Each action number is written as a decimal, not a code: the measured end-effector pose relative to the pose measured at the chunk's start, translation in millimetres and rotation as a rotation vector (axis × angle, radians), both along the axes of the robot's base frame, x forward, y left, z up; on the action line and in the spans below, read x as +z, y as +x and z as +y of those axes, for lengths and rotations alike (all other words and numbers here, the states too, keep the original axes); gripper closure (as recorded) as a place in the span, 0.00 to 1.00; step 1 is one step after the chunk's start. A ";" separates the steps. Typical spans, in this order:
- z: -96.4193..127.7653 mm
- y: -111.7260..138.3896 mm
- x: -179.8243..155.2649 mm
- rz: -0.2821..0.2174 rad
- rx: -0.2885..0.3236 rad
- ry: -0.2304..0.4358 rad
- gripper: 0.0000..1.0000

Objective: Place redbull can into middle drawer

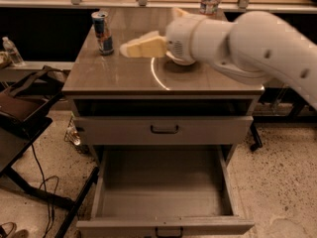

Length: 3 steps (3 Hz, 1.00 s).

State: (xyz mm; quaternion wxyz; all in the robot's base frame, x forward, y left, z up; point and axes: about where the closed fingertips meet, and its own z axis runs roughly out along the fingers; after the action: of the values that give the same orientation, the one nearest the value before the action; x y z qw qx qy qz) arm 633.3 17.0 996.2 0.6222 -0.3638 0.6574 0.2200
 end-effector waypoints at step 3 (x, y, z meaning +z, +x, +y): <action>121.1 56.4 -25.9 0.053 0.006 0.073 0.00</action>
Offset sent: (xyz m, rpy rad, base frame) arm 0.0790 0.1473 -0.0357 0.1072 0.0768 -0.0091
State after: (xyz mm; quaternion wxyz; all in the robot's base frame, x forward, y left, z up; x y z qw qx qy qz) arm 689.7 138.1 970.3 0.6166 -0.3371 0.6641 0.2551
